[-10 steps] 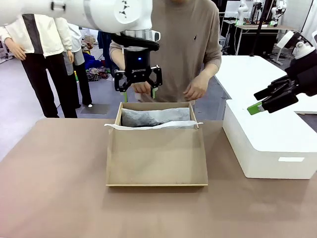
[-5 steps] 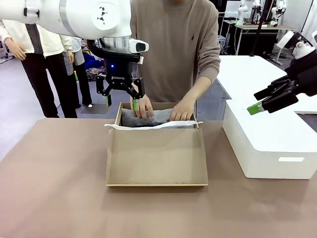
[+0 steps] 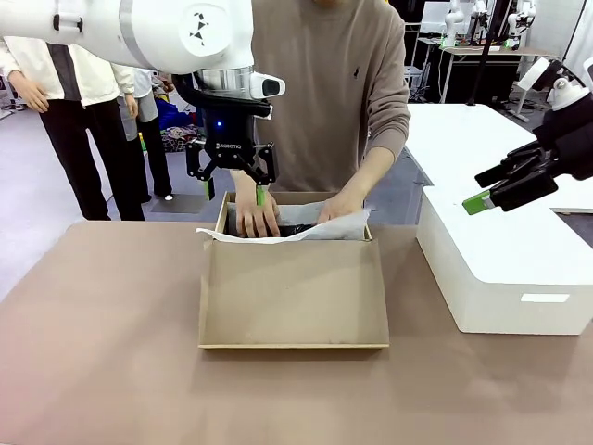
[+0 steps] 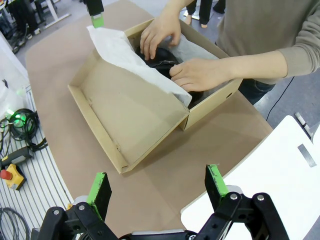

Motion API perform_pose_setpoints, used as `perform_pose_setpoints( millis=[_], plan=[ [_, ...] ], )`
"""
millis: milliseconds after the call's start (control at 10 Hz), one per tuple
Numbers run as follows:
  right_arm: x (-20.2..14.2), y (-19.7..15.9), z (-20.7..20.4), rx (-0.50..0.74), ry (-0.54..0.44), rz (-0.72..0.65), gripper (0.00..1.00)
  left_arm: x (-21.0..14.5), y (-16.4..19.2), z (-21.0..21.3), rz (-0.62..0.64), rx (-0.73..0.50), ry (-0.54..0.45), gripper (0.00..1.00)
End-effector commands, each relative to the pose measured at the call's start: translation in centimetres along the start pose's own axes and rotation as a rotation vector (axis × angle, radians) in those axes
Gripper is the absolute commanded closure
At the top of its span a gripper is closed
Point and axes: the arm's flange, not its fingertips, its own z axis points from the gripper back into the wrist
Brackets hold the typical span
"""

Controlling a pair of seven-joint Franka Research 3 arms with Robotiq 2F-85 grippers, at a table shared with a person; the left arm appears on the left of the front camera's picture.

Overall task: Pack the shoes into the box.
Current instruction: Close the Shoes Box.

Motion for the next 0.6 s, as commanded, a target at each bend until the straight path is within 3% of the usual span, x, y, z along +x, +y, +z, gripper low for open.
perform_pose_setpoints(
  millis=[0,200,500],
  plan=[
    [0.1,-0.1,-0.1,0.013,-0.018,0.007,0.00,0.0,0.0,0.0,-0.002,0.000,-0.001,0.02],
    [0.1,-0.1,-0.1,0.013,-0.018,0.007,0.00,-2.5,4.0,0.9,-0.342,-0.005,-0.046,0.02],
    [0.1,-0.1,-0.1,0.013,-0.018,0.007,0.00,-6.0,9.3,1.9,-0.576,-0.064,-0.074,0.02]
  ],
)
